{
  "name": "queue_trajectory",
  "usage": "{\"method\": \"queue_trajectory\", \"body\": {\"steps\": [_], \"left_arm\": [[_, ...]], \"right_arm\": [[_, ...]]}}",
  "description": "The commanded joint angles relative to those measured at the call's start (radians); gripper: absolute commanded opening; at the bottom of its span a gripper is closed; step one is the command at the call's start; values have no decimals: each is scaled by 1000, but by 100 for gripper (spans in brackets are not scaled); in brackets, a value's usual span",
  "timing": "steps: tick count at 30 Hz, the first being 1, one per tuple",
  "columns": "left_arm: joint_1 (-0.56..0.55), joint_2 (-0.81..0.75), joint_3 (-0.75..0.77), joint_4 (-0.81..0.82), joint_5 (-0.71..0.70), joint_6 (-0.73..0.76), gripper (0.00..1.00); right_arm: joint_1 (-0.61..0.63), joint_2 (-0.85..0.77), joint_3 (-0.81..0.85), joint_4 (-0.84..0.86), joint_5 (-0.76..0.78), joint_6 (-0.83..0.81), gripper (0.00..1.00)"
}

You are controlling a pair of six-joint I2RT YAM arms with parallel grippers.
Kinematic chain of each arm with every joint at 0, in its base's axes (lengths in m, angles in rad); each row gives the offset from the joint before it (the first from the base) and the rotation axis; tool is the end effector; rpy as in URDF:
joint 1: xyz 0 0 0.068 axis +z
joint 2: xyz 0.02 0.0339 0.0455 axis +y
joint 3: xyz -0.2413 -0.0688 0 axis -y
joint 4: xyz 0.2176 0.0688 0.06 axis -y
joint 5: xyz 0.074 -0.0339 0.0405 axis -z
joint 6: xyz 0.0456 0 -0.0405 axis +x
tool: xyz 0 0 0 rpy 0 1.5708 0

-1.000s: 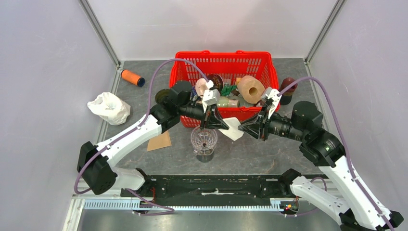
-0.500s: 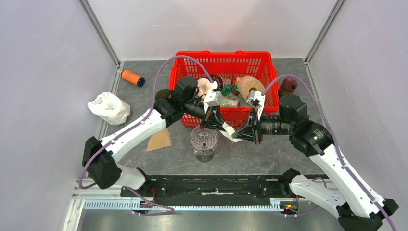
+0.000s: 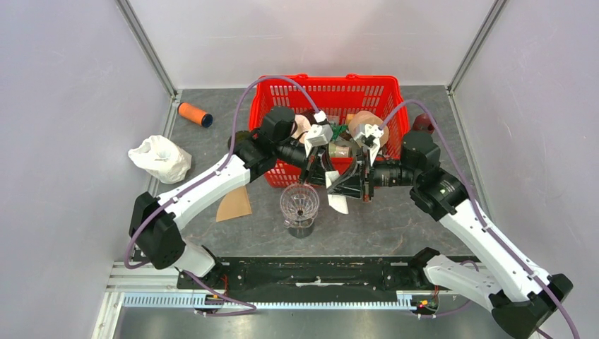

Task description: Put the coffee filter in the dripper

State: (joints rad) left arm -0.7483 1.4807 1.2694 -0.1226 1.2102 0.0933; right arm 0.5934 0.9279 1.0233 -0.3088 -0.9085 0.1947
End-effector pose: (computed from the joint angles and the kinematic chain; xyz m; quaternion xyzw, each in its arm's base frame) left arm 0.1972 -0.2413 0.3373 0.5748 0.4769 -0.5922 0.3024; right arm 0.1341 0.1338 0.3655 -0.4085 0.6311 0.5320 0.3898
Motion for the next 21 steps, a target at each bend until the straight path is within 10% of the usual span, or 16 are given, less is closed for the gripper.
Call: {"method": "queue_trajectory", "body": {"steps": [1,7,10,21], "left_arm": [[-3,25,27,109,6,-120,2],[-3,7,4,164,-37,-165,2],[-3,-21,-25,160,-134,-177,2],[-3,-35,-34,85,-272,-221,2]], "right_arm": [[6,1,-20,220,-61,48,0],[6,-16,25,90,45,7,1],[6,-62,76,-123,229,-21,29],[5,-343,51,-268,657,-21,70]]}}
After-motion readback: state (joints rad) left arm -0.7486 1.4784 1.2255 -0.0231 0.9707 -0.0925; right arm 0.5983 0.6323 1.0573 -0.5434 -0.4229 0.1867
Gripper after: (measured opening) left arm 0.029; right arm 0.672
